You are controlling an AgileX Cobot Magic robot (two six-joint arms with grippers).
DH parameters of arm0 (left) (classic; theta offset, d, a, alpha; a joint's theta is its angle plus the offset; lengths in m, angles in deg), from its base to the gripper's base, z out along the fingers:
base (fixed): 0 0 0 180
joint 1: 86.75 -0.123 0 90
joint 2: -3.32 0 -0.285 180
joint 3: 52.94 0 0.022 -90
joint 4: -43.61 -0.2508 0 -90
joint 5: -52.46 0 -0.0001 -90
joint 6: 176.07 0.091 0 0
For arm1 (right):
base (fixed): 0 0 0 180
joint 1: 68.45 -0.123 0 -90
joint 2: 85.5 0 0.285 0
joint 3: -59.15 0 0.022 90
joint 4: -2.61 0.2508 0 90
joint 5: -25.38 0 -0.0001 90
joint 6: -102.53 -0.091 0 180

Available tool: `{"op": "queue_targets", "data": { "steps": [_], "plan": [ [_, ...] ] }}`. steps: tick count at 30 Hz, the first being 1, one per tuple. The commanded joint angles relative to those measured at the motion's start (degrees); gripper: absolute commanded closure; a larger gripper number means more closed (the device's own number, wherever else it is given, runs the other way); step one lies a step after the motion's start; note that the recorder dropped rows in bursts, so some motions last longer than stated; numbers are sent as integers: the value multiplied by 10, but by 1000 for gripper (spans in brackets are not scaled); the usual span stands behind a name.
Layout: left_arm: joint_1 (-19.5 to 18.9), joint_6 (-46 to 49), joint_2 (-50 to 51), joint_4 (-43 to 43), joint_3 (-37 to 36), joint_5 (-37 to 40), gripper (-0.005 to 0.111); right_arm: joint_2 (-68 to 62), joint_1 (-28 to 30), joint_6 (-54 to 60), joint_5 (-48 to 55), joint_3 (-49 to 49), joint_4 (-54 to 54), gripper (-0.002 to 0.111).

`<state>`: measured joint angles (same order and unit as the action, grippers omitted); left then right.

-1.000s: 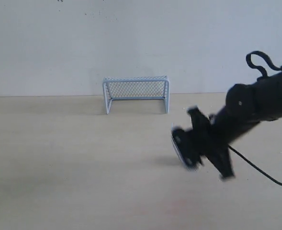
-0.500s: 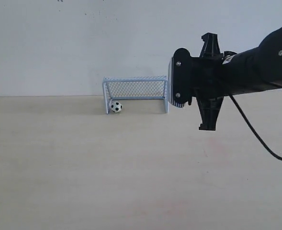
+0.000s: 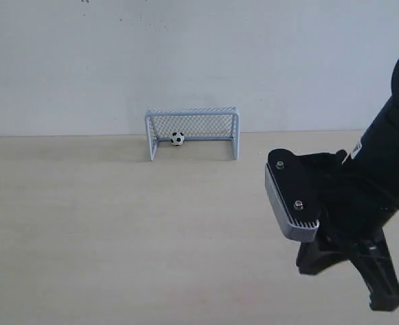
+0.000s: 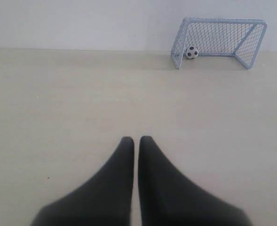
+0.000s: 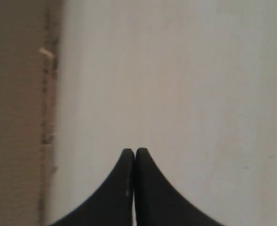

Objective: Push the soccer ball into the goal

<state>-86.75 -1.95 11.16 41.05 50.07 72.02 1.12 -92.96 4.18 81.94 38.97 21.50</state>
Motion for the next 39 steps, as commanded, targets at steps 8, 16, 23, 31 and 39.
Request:
{"op": "queue_targets", "data": {
  "steps": [8, 16, 23, 31, 39],
  "plan": [
    [0, 0, -1, 0, -2, -2, 102, 4, 1, -175, 112, 1, 15, 109],
    [0, 0, -1, 0, -2, -2, 102, 4, 1, -176, 104, 1, 15, 109],
    [0, 0, -1, 0, -2, -2, 102, 4, 1, -176, 104, 1, 15, 109],
    [0, 0, -1, 0, -2, -2, 102, 4, 1, -176, 92, 1, 18, 109],
    [0, 0, -1, 0, -2, -2, 102, 4, 1, -176, 68, 1, 18, 109]
  ]
}}
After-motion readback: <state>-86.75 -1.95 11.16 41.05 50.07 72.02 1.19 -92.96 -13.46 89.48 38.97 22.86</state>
